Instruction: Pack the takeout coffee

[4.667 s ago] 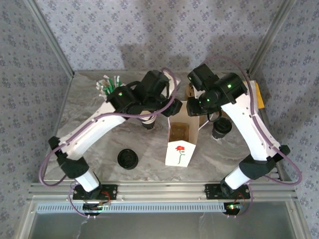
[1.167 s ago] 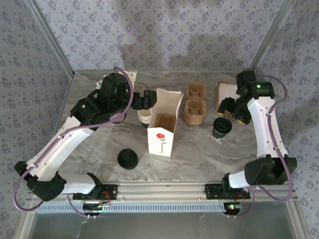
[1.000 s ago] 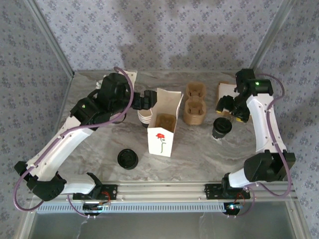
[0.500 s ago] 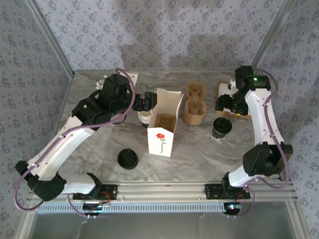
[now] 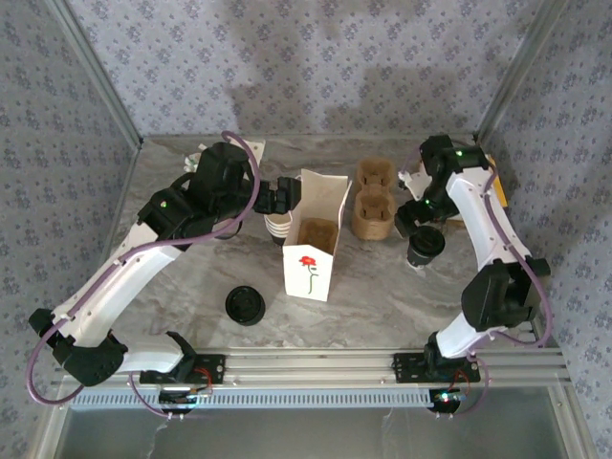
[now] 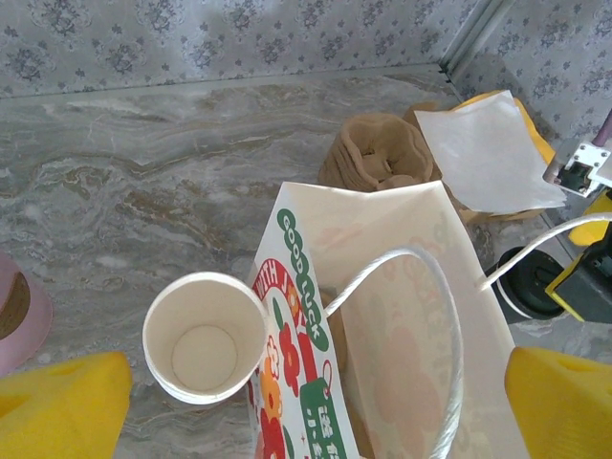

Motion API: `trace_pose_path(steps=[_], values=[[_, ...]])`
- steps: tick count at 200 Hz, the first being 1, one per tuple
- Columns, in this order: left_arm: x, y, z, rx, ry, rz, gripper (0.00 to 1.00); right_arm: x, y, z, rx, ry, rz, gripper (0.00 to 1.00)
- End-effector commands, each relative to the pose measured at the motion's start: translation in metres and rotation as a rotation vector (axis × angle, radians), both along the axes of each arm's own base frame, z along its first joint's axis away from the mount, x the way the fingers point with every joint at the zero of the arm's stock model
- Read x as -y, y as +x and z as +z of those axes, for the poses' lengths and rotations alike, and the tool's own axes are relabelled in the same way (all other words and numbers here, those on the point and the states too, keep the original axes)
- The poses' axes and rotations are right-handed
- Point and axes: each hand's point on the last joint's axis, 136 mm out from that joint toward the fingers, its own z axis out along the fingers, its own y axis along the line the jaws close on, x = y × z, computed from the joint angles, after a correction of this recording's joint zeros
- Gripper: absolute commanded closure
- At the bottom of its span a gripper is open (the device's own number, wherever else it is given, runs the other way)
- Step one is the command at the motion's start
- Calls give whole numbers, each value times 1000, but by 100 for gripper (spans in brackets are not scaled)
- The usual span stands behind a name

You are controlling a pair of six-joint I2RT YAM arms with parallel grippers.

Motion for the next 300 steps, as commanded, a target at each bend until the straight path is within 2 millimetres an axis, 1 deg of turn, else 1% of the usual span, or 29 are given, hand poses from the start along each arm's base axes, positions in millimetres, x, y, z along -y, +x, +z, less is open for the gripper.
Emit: trace_pose_path(steps=[1,19,58,87,127,176,224,259,300], values=[[3,-1,2,-16,-12,-18,0,7,-14,1,-83,-51,73,11],[7,-1,0,-33,-19,-24,0,8,-15,-6,-110,-77,82,11],[10,0,-2,-53,-22,-27,0,12,-6,-20,-134,-93,89,10],[11,1,-2,-57,-28,-22,0,22,3,-28,-133,-120,89,9],[13,2,-3,-62,-24,-25,0,30,2,-36,-159,-146,92,5],[14,3,-4,-64,-23,-27,0,35,1,-48,-188,-167,93,5],[14,3,-5,-64,-22,-26,0,36,8,-57,-188,-171,68,6],[15,3,-4,-64,-29,-27,0,36,11,-60,-170,-145,23,9],[17,3,-2,-63,-39,-32,0,32,8,-64,-180,-129,8,14]])
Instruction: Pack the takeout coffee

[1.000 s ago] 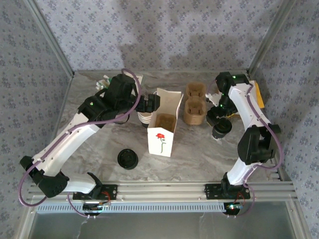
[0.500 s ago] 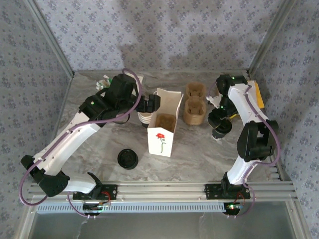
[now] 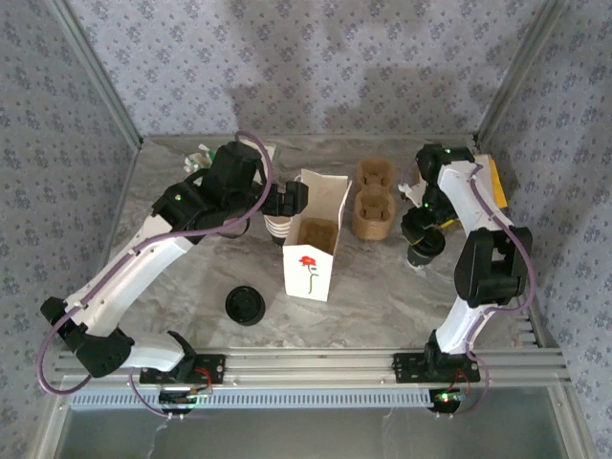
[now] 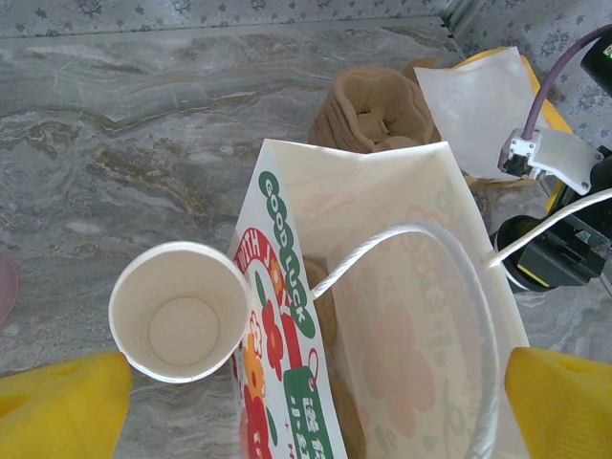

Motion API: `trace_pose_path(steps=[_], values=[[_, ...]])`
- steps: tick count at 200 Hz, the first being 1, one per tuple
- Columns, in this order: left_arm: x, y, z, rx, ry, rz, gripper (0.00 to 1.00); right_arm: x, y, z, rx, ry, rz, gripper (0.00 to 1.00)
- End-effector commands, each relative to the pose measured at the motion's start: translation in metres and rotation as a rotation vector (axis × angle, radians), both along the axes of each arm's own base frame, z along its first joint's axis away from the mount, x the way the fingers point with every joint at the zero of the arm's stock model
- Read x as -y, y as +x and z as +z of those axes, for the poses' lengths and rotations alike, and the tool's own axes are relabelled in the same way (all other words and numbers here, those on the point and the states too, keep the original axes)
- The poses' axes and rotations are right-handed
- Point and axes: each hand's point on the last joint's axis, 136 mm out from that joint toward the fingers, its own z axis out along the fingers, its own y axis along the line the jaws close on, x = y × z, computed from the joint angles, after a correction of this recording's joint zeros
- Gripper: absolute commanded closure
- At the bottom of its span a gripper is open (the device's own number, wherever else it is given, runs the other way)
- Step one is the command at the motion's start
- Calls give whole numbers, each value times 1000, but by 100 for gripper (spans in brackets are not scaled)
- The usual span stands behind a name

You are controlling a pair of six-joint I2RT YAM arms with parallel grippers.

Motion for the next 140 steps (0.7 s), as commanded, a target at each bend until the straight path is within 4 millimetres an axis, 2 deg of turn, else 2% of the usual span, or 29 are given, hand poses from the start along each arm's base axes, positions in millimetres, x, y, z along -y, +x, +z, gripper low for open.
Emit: trace_pose_path(steps=[1,63,140], values=[[2,1,21,27,-54,-3,0,-3,-6,-8,-32,17,-22,14],[3,0,23,24,-66,0,0,-9,-9,-11,-37,23,-30,17],[2,0,27,31,-70,1,0,-9,-13,-12,-27,32,-52,15]])
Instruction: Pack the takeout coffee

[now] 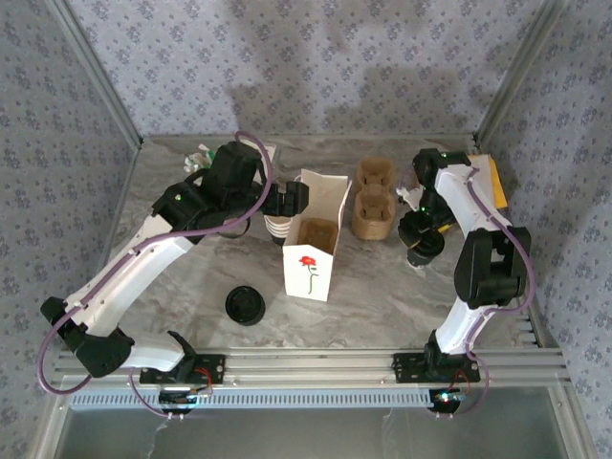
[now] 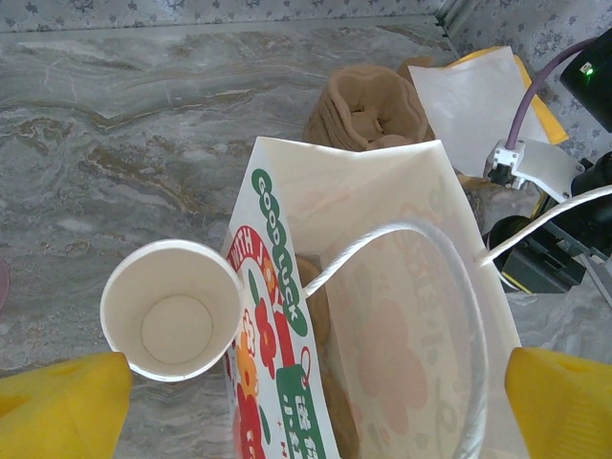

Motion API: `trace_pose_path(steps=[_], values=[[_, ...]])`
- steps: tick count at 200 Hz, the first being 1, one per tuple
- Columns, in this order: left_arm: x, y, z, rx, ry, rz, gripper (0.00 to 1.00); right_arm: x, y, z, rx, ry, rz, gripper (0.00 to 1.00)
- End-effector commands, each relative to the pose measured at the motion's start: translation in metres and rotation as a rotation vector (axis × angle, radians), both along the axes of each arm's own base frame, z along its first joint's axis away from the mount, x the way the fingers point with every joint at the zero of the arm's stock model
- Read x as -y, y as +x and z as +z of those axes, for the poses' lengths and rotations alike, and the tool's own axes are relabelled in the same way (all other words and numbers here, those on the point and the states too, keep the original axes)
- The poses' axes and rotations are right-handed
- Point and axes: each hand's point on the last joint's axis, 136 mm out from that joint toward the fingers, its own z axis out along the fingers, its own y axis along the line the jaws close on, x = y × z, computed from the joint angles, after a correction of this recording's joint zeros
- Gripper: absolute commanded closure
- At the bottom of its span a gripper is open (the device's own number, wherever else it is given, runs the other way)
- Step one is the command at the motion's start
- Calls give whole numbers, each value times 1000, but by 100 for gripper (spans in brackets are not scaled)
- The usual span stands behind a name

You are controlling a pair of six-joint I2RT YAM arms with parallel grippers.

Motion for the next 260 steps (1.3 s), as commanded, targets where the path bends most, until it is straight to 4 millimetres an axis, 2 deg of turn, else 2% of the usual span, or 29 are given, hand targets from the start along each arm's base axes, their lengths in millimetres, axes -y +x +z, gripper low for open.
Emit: trace_pose_path(steps=[1,68,132,167,214,260], values=[[1,2,25,38,-57,5,0,-1,-6,-2,-12,12,-25,15],[1,2,26,41,-53,3,0,-2,-10,-5,-18,12,-57,21],[0,1,29,48,-60,5,0,0,-24,-2,-19,-2,-117,21],[-3,-1,28,50,-65,10,0,-2,-36,-6,-60,2,-185,23],[-6,-1,31,63,-64,17,0,1,-41,1,-70,-12,-284,25],[-5,-1,32,65,-70,16,0,14,-49,1,-156,-83,-463,26]])
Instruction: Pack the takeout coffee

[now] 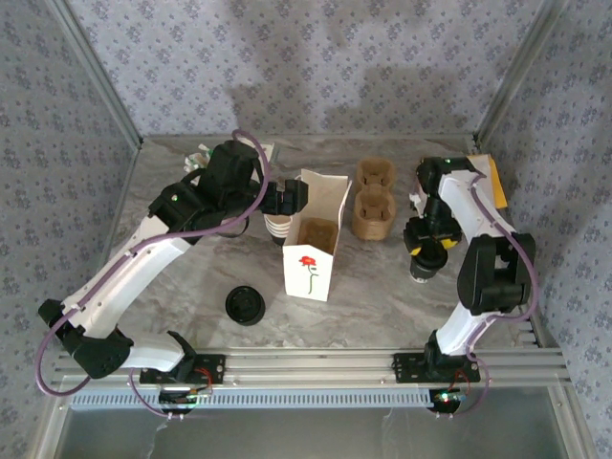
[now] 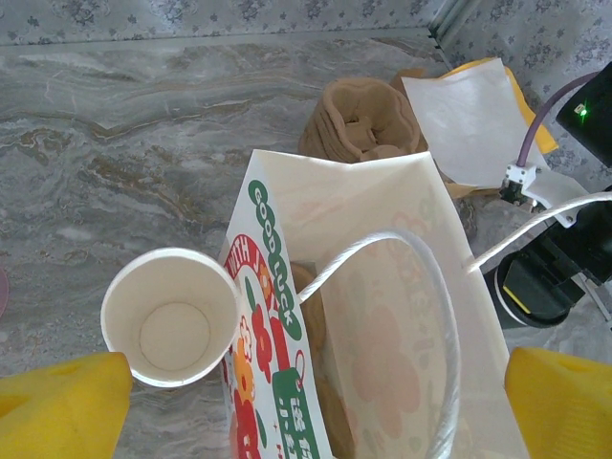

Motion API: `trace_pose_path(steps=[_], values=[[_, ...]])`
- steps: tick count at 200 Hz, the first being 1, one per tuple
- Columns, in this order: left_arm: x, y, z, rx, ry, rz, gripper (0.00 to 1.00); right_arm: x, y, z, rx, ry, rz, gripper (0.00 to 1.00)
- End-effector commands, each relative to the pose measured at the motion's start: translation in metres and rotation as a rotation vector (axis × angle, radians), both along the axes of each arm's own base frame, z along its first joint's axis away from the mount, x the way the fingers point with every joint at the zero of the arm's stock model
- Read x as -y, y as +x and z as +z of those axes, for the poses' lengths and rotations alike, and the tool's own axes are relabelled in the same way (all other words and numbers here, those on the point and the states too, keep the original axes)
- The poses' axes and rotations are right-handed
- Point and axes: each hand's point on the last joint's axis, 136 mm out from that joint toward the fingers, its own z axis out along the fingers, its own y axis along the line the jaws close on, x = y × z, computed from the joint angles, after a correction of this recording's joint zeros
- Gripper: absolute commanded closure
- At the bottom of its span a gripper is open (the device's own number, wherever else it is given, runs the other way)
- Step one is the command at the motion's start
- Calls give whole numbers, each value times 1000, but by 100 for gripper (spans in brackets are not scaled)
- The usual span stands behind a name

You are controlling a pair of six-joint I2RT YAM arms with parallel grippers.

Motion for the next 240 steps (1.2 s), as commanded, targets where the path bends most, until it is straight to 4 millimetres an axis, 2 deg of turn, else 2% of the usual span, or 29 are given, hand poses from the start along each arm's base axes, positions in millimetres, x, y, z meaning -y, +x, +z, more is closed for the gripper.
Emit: trace_pose_path(steps=[1,51,97,136,196,240], values=[[-4,0,24,49,-55,15,0,6,-12,2,-83,-40,-125,26],[-3,1,22,47,-56,15,0,6,-12,13,-23,-39,-188,25],[-3,1,24,50,-60,14,0,5,-13,17,43,-11,-225,18],[-3,0,25,50,-61,13,0,3,-21,14,71,8,-220,13],[-2,-1,29,52,-65,9,0,4,-19,29,159,9,-163,5],[-3,-2,30,55,-62,10,0,4,-22,20,121,5,-208,6]])
